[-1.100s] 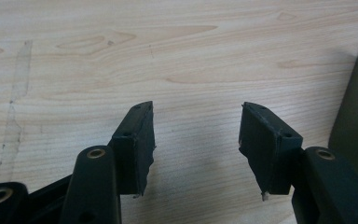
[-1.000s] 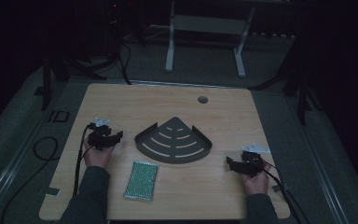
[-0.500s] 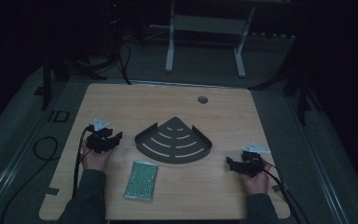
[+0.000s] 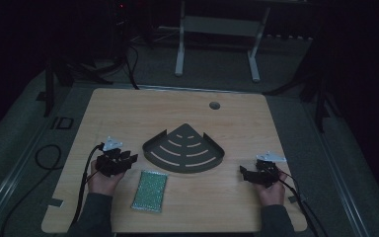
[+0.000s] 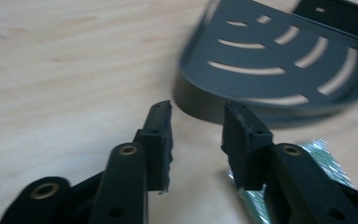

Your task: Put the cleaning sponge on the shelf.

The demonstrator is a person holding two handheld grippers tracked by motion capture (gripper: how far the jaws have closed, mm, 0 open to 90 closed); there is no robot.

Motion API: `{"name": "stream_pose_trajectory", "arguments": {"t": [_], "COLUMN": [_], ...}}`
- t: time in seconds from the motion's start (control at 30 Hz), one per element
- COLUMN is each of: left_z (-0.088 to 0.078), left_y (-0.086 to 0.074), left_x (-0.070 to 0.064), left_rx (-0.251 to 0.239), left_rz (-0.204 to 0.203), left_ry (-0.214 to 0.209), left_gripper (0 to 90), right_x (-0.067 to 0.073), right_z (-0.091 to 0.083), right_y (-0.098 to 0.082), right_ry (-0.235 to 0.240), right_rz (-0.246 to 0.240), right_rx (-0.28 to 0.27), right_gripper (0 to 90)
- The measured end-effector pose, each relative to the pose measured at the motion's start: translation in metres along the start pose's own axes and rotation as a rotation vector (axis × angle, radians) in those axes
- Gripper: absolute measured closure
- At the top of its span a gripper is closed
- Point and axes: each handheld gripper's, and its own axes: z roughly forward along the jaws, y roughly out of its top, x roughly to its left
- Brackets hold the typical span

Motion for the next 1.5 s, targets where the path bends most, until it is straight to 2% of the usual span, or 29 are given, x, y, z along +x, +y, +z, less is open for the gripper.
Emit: {"name": "stream_pose_trajectory", "arguments": {"t": [0.13, 0.3, 0.6, 0.8, 0.97, 1.07, 1.13, 1.27, 1.5], "left_z": [-0.001, -0.003, -0.005, -0.005, -0.01, -0.008, -0.005, -0.004, -0.002], "left_y": [-0.009, -0.015, -0.027, -0.032, -0.04, -0.043, -0.044, -0.042, -0.035], "left_x": [-0.009, -0.019, -0.039, -0.049, -0.06, -0.064, -0.064, -0.062, -0.046], "left_rx": [0.057, 0.092, 0.124, 0.148, 0.169, 0.199, 0.231, 0.235, 0.246], "left_rz": [0.034, 0.05, 0.093, 0.116, 0.152, 0.179, 0.185, 0.172, 0.144], "left_ry": [-0.016, -0.048, -0.097, -0.111, -0.128, -0.112, -0.074, -0.051, 0.032], "left_gripper": [74.2, 89.6, 90.0, 90.0, 90.0, 90.0, 90.0, 90.0, 90.0], "right_x": [0.0, 0.0, 0.0, 0.0, 0.0, 0.0, 0.0, 0.0, 0.0], "right_z": [0.0, 0.0, 0.0, 0.0, 0.0, 0.0, 0.0, 0.0, 0.0], "right_y": [0.0, 0.0, 0.0, 0.0, 0.0, 0.0, 0.0, 0.0, 0.0], "right_ry": [0.001, 0.001, 0.0, 0.001, 0.001, 0.0, 0.001, 0.0, 0.001], "right_rz": [-0.001, -0.002, -0.002, -0.002, -0.002, -0.002, -0.002, -0.002, -0.002], "right_rx": [0.0, 0.0, 0.001, 0.0, 0.001, 0.001, 0.001, 0.0, 0.001], "right_gripper": [19.8, 19.8, 19.8, 19.8, 19.8, 19.8, 19.8, 19.8, 19.8]}}
